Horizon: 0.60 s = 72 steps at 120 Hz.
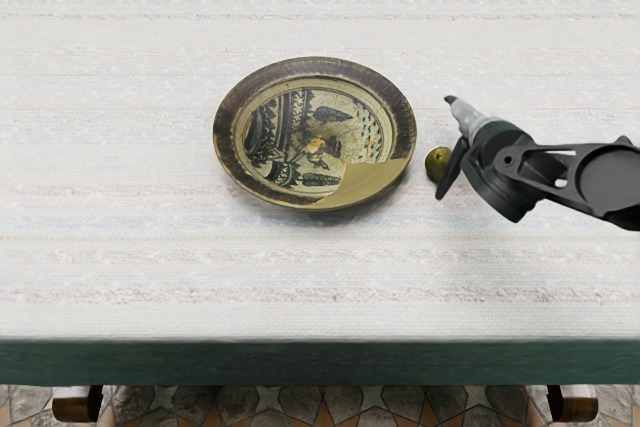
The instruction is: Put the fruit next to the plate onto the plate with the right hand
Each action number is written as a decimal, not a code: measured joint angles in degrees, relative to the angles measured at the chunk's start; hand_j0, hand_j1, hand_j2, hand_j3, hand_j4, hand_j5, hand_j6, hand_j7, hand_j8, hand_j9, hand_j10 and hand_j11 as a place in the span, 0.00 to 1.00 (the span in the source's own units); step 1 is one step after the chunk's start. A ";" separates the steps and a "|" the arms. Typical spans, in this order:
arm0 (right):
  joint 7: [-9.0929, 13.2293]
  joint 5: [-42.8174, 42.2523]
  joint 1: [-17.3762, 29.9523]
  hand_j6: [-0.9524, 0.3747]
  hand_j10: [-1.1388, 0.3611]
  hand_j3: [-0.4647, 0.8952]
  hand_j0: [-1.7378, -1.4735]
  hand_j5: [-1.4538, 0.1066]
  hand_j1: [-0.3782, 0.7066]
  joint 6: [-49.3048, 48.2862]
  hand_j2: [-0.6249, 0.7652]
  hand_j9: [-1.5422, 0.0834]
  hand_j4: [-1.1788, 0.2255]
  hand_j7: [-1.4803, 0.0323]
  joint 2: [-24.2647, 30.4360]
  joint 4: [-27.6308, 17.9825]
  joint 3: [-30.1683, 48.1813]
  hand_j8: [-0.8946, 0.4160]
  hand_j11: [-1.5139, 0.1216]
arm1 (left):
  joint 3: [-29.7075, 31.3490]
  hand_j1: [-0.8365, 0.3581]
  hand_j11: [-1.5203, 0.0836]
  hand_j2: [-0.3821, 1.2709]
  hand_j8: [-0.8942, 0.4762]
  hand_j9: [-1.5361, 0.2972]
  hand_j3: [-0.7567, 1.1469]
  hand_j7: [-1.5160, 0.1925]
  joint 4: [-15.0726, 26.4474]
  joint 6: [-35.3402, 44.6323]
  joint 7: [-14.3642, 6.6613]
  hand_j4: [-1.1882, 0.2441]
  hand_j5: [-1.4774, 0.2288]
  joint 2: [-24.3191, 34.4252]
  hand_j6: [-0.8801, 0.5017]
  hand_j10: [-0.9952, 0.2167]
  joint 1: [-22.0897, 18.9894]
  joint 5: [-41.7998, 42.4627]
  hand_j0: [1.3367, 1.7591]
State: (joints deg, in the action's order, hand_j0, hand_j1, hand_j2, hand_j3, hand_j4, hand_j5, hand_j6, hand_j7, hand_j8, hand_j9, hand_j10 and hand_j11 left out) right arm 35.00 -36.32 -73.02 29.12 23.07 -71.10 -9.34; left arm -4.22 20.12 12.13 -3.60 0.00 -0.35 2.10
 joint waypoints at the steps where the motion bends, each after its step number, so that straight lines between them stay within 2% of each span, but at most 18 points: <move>1: 0.00 0.00 0.06 0.71 0.75 0.34 0.30 0.92 0.04 0.07 0.45 0.94 0.83 0.97 -0.02 0.02 0.00 0.67 0.92 | 0.00 0.98 0.94 0.23 0.65 0.83 0.40 0.88 0.00 0.00 0.00 0.82 0.86 0.00 0.63 0.81 0.00 0.00 0.76; 37: 0.00 0.04 0.82 0.60 0.66 0.34 0.30 0.81 0.19 1.18 0.43 0.83 0.73 0.85 -1.00 0.22 0.01 0.57 0.81 | 0.00 0.98 0.94 0.23 0.65 0.83 0.40 0.88 -0.01 0.00 0.00 0.82 0.86 0.00 0.63 0.81 0.00 0.00 0.76; 72: 0.00 0.14 1.32 0.55 0.62 0.34 0.30 0.75 0.26 1.29 0.42 0.78 0.69 0.79 -1.18 0.32 -0.29 0.52 0.76 | 0.00 0.98 0.94 0.23 0.65 0.83 0.40 0.88 0.00 0.00 0.00 0.82 0.86 0.00 0.63 0.81 0.00 0.00 0.76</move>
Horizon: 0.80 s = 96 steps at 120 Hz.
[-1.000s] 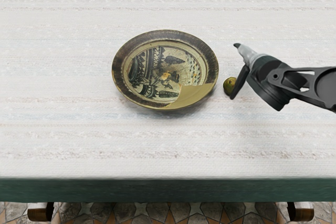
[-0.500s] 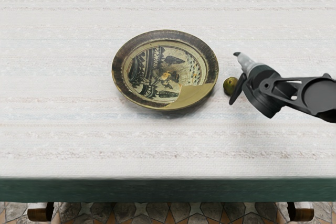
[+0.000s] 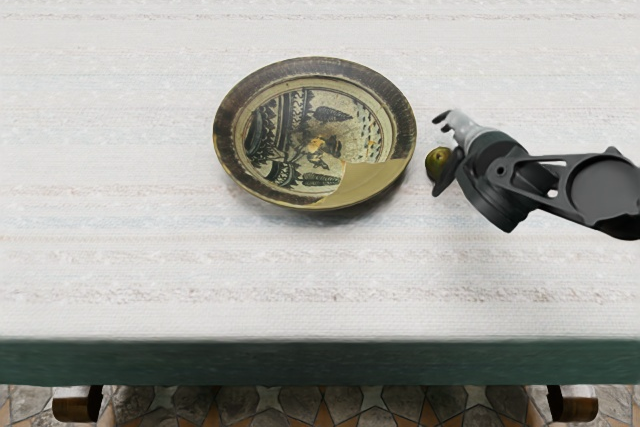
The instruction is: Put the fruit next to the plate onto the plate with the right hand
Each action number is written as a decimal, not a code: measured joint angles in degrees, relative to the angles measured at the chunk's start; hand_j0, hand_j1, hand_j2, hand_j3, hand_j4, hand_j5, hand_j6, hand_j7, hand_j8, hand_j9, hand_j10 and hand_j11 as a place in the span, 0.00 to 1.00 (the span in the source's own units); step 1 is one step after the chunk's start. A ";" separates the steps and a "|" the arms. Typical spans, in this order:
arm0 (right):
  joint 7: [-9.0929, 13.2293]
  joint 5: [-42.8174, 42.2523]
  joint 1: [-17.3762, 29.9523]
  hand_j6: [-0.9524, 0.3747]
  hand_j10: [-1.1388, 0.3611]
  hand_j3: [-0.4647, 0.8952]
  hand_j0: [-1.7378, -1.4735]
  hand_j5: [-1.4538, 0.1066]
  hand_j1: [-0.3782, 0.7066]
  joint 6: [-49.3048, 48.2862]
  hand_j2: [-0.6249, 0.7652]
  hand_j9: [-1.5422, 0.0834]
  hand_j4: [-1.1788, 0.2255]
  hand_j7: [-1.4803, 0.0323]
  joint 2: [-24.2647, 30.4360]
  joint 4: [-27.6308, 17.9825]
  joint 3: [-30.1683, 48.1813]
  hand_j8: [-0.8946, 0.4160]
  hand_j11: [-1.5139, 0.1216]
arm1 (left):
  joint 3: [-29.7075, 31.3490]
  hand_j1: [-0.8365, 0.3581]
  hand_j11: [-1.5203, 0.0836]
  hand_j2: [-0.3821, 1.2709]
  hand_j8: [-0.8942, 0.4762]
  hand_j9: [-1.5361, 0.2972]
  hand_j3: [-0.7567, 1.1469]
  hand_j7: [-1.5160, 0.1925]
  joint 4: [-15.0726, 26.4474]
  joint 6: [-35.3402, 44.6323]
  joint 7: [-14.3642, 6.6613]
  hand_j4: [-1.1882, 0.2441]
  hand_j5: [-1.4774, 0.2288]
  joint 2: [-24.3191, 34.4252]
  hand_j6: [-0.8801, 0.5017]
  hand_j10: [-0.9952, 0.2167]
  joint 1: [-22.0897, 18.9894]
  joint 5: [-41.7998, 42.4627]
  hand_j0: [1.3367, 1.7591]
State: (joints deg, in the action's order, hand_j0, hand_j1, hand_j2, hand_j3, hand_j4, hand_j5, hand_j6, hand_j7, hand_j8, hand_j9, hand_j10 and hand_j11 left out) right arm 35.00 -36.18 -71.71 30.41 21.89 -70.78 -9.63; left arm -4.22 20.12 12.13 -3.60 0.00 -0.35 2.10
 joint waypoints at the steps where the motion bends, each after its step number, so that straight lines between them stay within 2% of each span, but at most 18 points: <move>1: 0.00 0.00 0.01 0.55 0.61 0.34 0.30 0.75 0.26 0.00 0.42 0.78 0.69 0.79 0.00 0.00 -0.01 0.52 0.75 | 0.00 0.98 0.94 0.23 0.65 0.83 0.40 0.88 0.00 0.00 0.00 0.82 0.86 0.00 0.63 0.81 0.00 0.00 0.76; 96: 0.00 0.70 0.59 0.47 0.54 0.34 0.30 0.66 0.39 0.01 0.40 0.69 0.61 0.70 0.40 0.19 -0.29 0.43 0.67 | 0.00 0.98 0.94 0.23 0.65 0.83 0.40 0.88 -0.01 0.00 0.00 0.82 0.86 0.00 0.63 0.81 0.00 0.00 0.76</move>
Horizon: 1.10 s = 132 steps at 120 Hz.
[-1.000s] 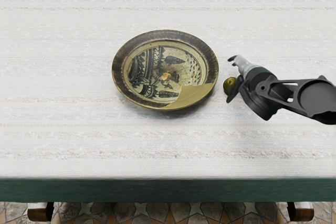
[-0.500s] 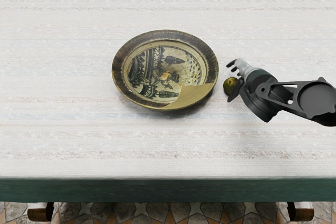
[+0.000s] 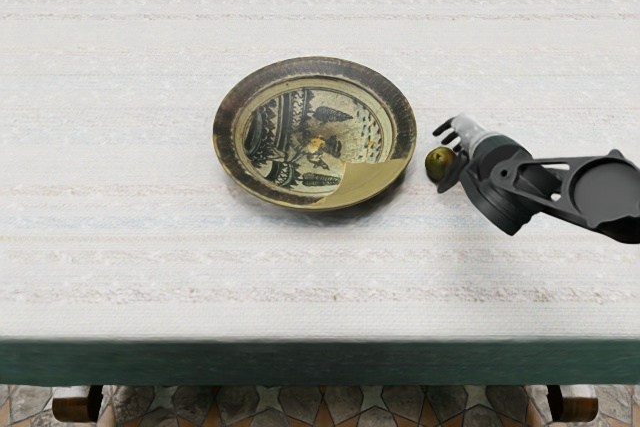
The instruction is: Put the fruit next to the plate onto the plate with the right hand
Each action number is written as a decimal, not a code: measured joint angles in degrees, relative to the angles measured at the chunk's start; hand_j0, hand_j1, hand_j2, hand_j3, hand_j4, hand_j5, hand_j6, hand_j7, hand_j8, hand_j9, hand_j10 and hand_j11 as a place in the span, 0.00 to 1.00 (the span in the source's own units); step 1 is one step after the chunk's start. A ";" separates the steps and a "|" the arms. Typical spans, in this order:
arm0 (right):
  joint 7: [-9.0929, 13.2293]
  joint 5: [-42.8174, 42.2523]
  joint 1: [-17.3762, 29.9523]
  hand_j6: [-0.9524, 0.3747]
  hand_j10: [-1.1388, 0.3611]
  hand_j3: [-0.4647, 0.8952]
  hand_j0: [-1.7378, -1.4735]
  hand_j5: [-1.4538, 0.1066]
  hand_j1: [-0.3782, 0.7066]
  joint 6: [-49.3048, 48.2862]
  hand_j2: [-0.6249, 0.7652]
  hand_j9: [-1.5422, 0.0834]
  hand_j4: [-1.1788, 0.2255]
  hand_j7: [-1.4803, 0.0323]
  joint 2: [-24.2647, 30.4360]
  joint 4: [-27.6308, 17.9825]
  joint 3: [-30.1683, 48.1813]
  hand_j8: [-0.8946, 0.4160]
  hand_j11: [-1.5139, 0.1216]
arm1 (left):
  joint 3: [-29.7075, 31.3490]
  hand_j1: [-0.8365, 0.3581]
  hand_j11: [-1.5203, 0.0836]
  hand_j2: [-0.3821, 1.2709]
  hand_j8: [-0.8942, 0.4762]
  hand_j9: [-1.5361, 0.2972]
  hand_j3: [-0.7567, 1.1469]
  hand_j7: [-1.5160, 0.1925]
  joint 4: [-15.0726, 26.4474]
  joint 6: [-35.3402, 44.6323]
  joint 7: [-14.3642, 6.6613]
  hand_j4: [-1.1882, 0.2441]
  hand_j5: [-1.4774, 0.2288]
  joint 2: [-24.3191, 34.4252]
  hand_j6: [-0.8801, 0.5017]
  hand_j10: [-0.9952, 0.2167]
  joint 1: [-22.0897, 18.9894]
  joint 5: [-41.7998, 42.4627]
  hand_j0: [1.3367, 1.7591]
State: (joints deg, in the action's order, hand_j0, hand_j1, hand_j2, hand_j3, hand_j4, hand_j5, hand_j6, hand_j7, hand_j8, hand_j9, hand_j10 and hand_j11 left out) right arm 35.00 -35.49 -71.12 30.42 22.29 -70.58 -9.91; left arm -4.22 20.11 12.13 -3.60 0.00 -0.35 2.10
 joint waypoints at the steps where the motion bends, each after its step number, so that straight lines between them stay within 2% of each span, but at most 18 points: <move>1: 0.00 0.00 0.01 0.47 0.54 0.34 0.30 0.66 0.39 0.00 0.40 0.69 0.61 0.70 -0.01 0.00 0.00 0.43 0.66 | 0.00 0.98 0.94 0.23 0.65 0.83 0.40 0.88 0.00 0.00 0.00 0.82 0.86 0.00 0.63 0.81 0.00 0.00 0.76; 16: 0.00 0.06 0.14 0.45 0.52 0.34 0.30 0.63 0.42 0.00 0.40 0.66 0.58 0.67 -0.10 0.00 0.02 0.41 0.64 | 0.00 0.98 0.94 0.23 0.65 0.83 0.40 0.88 0.00 0.00 0.00 0.82 0.86 0.00 0.63 0.81 0.00 0.00 0.76; 22: 0.00 0.11 0.49 0.39 0.47 0.34 0.30 0.57 0.51 -0.01 0.39 0.60 0.53 0.60 -0.12 0.01 0.09 0.35 0.58 | 0.00 0.98 0.94 0.23 0.65 0.83 0.40 0.88 0.00 0.00 0.00 0.82 0.86 0.00 0.63 0.81 0.00 0.00 0.76; 25: 0.00 0.06 0.68 0.40 0.43 0.34 0.30 0.53 0.56 -0.03 0.39 0.56 0.49 0.56 -0.11 0.01 0.16 0.32 0.54 | 0.00 0.98 0.94 0.23 0.65 0.83 0.40 0.88 0.00 0.00 0.00 0.82 0.86 0.00 0.63 0.81 0.00 0.00 0.76; 31: -0.01 -0.14 0.99 0.44 0.37 0.34 0.32 0.45 0.59 -0.13 0.41 0.49 0.45 0.49 -0.09 0.01 0.33 0.36 0.46 | -0.01 0.98 0.94 0.23 0.65 0.83 0.40 0.88 0.01 0.00 0.00 0.82 0.86 0.00 0.63 0.81 0.00 -0.01 0.76; 41: 0.03 -0.33 1.28 0.44 0.31 0.34 0.34 0.37 0.63 -0.08 0.57 0.40 0.43 0.40 -0.12 0.03 0.46 0.36 0.38 | -0.01 0.98 0.94 0.23 0.65 0.83 0.40 0.88 0.01 0.00 0.00 0.82 0.86 0.00 0.63 0.81 0.00 -0.01 0.76; 47: 0.03 -0.13 1.37 0.47 0.28 0.34 0.34 0.33 0.65 -0.14 0.60 0.36 0.46 0.36 -0.08 0.02 0.52 0.38 0.34 | -0.01 0.98 0.94 0.23 0.65 0.83 0.40 0.88 0.01 0.00 0.00 0.82 0.86 0.00 0.63 0.81 0.00 -0.01 0.76; 51: 0.01 -0.01 1.41 0.49 0.27 0.34 0.34 0.30 0.68 -0.19 0.67 0.33 0.48 0.34 0.00 0.00 0.56 0.40 0.31 | -0.01 0.98 0.94 0.23 0.65 0.83 0.40 0.88 -0.01 0.00 0.00 0.82 0.86 0.00 0.63 0.81 0.00 -0.01 0.76; 54: -0.02 0.03 1.44 0.51 0.27 0.34 0.34 0.28 0.70 -0.26 0.68 0.32 0.50 0.33 0.12 -0.01 0.59 0.41 0.30 | -0.02 0.98 0.94 0.23 0.65 0.83 0.40 0.88 0.00 0.00 0.00 0.82 0.86 0.00 0.63 0.81 0.00 -0.01 0.76; 67: 0.09 0.27 1.46 0.52 0.24 0.34 0.35 0.22 0.66 -0.31 0.62 0.27 0.50 0.29 1.40 -0.02 0.80 0.42 0.25 | -0.01 0.98 0.94 0.23 0.65 0.83 0.40 0.88 0.00 0.00 0.00 0.82 0.86 0.00 0.63 0.81 0.00 -0.01 0.76; 91: 0.21 0.73 1.78 0.53 0.21 0.34 0.36 0.19 0.64 -2.69 0.60 0.24 0.52 0.25 8.57 -0.07 6.32 0.43 0.22 | -0.01 0.98 0.94 0.23 0.65 0.83 0.40 0.88 0.01 0.00 0.00 0.82 0.86 0.00 0.63 0.81 0.00 -0.01 0.76; 98: 0.22 1.29 2.44 0.56 0.21 0.34 0.36 0.18 0.64 -6.22 0.60 0.23 0.52 0.25 10.59 -0.08 10.60 0.44 0.21 | -0.01 0.98 0.94 0.23 0.65 0.83 0.40 0.88 0.01 0.00 0.00 0.82 0.86 0.00 0.63 0.81 0.00 -0.01 0.76; 112: 0.13 4.43 3.85 0.52 0.20 0.34 0.35 0.18 0.66 -15.56 0.67 0.23 0.51 0.24 12.68 -0.10 19.97 0.44 0.21 | -0.01 0.98 0.94 0.23 0.65 0.83 0.40 0.88 0.01 0.00 0.00 0.82 0.86 0.00 0.63 0.81 0.00 -0.01 0.76; 132: 0.05 12.09 4.05 0.49 0.19 0.34 0.36 0.17 0.64 -29.10 0.67 0.23 0.49 0.23 11.77 -0.18 30.40 0.43 0.21 | -0.02 0.98 0.94 0.23 0.65 0.83 0.40 0.88 0.01 0.00 0.00 0.82 0.86 0.00 0.63 0.81 0.00 -0.01 0.76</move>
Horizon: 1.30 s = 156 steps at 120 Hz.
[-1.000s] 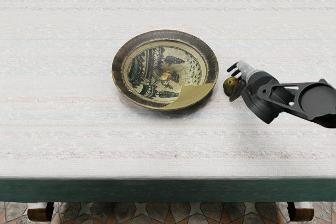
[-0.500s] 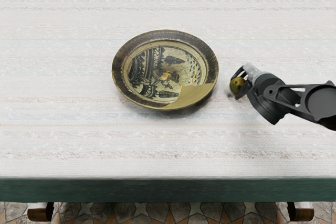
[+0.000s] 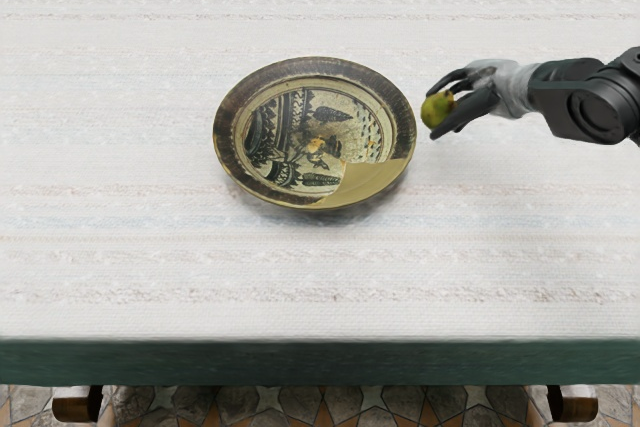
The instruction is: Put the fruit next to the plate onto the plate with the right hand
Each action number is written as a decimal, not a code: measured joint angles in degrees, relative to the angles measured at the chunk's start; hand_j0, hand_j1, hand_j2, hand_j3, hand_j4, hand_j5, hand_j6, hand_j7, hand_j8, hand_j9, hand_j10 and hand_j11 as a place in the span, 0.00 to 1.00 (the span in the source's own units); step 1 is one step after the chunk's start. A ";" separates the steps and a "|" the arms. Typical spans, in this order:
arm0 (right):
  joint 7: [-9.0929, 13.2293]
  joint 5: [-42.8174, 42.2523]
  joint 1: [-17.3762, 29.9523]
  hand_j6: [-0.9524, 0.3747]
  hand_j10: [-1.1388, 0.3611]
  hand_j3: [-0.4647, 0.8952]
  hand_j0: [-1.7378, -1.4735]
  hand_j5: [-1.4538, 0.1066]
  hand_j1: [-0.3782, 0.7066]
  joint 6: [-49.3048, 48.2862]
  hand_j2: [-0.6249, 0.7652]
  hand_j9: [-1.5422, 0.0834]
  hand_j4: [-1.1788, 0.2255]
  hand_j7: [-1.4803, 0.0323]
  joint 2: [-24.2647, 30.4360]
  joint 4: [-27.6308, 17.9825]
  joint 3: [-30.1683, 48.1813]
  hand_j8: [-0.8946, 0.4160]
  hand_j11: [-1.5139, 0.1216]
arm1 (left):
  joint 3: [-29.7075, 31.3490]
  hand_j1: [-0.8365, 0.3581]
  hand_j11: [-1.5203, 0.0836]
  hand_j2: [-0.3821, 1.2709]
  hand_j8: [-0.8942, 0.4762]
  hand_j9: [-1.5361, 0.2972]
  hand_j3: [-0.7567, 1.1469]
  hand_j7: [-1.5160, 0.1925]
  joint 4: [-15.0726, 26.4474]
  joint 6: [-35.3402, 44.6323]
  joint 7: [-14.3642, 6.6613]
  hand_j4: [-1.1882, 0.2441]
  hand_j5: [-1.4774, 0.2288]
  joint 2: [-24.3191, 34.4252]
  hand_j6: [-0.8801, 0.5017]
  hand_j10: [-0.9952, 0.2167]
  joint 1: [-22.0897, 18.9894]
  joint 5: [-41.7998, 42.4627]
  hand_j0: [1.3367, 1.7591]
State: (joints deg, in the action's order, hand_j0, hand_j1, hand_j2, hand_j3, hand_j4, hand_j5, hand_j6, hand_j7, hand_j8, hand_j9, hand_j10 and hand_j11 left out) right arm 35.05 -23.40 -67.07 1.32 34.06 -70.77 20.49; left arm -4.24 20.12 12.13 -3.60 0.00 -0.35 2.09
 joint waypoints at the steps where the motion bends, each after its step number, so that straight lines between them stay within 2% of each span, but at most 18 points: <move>1: 0.00 0.20 0.00 0.49 0.19 0.34 0.36 0.17 0.65 -0.40 0.67 0.23 0.49 0.23 -0.24 0.00 0.34 0.43 0.21 | 0.00 0.98 0.94 0.23 0.65 0.83 0.40 0.88 0.00 0.00 0.00 0.82 0.86 0.00 0.63 0.81 0.00 0.00 0.76; 35: -0.05 1.88 -0.17 0.51 0.19 0.34 0.35 0.15 0.67 -4.35 0.70 0.22 0.51 0.23 -9.83 0.23 6.31 0.43 0.20 | 0.00 0.98 0.94 0.23 0.65 0.83 0.40 0.88 0.00 0.00 0.00 0.82 0.86 0.00 0.63 0.81 0.00 0.00 0.76; 78: -0.07 -1.78 0.25 0.50 0.20 0.34 0.35 0.15 0.64 -4.27 0.68 0.21 0.49 0.23 -13.52 3.80 7.49 0.41 0.18 | 0.01 0.98 0.94 0.23 0.65 0.83 0.40 0.88 0.00 0.00 0.00 0.82 0.86 0.00 0.63 0.81 0.00 0.01 0.76; 82: -0.07 -2.02 0.32 0.49 0.24 0.34 0.35 0.21 0.61 -4.22 0.65 0.26 0.49 0.28 -13.74 4.09 7.51 0.42 0.23 | 0.01 0.98 0.94 0.23 0.65 0.83 0.40 0.88 -0.01 0.00 0.00 0.82 0.86 0.00 0.63 0.81 0.00 0.01 0.76; 89: -0.06 -2.46 0.39 0.55 0.37 0.34 0.34 0.39 0.47 -4.14 0.60 0.43 0.58 0.45 -14.09 4.74 7.34 0.48 0.40 | 0.01 0.98 0.94 0.23 0.65 0.83 0.40 0.88 -0.01 0.00 0.00 0.82 0.86 0.00 0.63 0.81 0.00 0.01 0.76; 97: -0.06 -2.60 0.41 0.60 0.51 0.34 0.33 0.54 0.35 -4.18 0.56 0.57 0.65 0.60 -14.37 5.16 7.18 0.54 0.55 | 0.01 0.98 0.94 0.23 0.65 0.83 0.40 0.88 -0.01 0.00 0.00 0.82 0.86 0.00 0.63 0.81 0.00 0.01 0.76; 110: -0.05 -2.57 0.38 0.65 0.61 0.34 0.32 0.70 0.21 -4.47 0.51 0.73 0.73 0.76 -14.59 5.39 7.08 0.60 0.70 | 0.02 0.98 0.94 0.23 0.65 0.83 0.40 0.88 -0.01 0.00 0.00 0.82 0.86 0.00 0.63 0.81 0.00 0.01 0.76; 126: -0.05 -0.83 0.04 0.68 0.68 0.34 0.31 0.81 0.12 -9.30 0.48 0.83 0.78 0.86 -11.76 4.58 8.35 0.64 0.81 | 0.02 0.98 0.94 0.23 0.65 0.83 0.40 0.88 -0.03 0.00 0.00 0.82 0.86 0.00 0.63 0.81 0.00 0.02 0.76; 146: -0.05 10.19 0.99 0.70 0.72 0.34 0.31 0.88 0.07 -27.09 0.46 0.90 0.81 0.93 1.34 3.98 10.82 0.66 0.87 | 0.02 0.98 0.94 0.23 0.65 0.83 0.40 0.88 -0.01 0.00 0.00 0.82 0.86 0.00 0.63 0.81 0.00 0.02 0.76; 156: -0.05 15.37 2.45 0.71 0.74 0.34 0.30 0.90 0.06 -32.18 0.46 0.91 0.82 0.94 7.56 3.93 11.14 0.67 0.89 | 0.03 0.98 0.94 0.23 0.65 0.83 0.40 0.88 0.07 -0.04 0.00 0.82 0.86 0.00 0.63 0.81 0.44 -0.04 0.76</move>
